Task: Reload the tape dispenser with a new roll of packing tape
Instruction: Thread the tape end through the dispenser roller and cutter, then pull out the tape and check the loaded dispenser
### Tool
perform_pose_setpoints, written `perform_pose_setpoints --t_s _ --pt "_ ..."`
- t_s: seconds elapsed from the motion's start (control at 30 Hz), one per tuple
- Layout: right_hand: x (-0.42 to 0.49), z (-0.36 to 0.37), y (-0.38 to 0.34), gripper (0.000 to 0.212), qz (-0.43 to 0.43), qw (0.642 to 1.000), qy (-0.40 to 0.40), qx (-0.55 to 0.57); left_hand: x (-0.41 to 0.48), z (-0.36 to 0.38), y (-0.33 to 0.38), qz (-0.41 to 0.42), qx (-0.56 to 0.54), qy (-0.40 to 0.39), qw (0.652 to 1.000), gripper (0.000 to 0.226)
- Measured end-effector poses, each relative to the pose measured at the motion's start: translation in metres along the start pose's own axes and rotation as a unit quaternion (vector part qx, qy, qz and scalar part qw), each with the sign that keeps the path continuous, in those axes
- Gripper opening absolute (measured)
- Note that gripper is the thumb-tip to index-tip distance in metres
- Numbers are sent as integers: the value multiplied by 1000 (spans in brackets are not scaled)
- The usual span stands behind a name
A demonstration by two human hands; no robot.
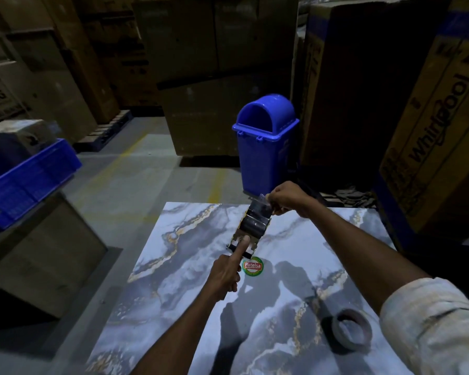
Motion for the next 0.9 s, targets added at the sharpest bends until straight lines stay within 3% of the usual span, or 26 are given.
perform_pose_setpoints --t_s 0.13,0.3,0.4,0.53,0.63,0.7,0.8,0.83,0.9 --pt "-2 2 6 23 26 999 -11 30 -3 2 2 -2 3 -23 1000 94" --pt "-2 9 16 27 80 986 -101 110 -19 18 2 -29 -53 -154 986 76" --pt "-4 9 14 21 84 975 -140 149 -23 19 2 -44 -66 -176 981 72" --pt "-6 6 19 19 106 970 -135 173 -24 22 -1 -61 -66 -195 977 76" --pt "-9 -7 26 20 109 977 -51 178 -26 25 0 -68 -78 -202 974 78" --pt "-19 -27 35 17 77 971 94 208 -27 29 4 -66 -79 -204 974 80" --pt "-78 -43 78 26 61 913 316 250 -28 32 17 -61 -118 -202 970 81" --pt "-104 -36 96 33 80 903 350 235 -28 33 21 -61 -138 -198 968 81" --pt "-136 2 123 48 110 920 305 218 -25 37 27 -67 -176 -199 962 85"
Point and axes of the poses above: each hand's wrist, its own x-axis towards the middle knuckle, its own z-axis out of the palm, y = z × x, the point moved 10 cm from there along x, towards the middle knuckle, and after that the axes turned 9 degrees about y, right-handed, at the moved point
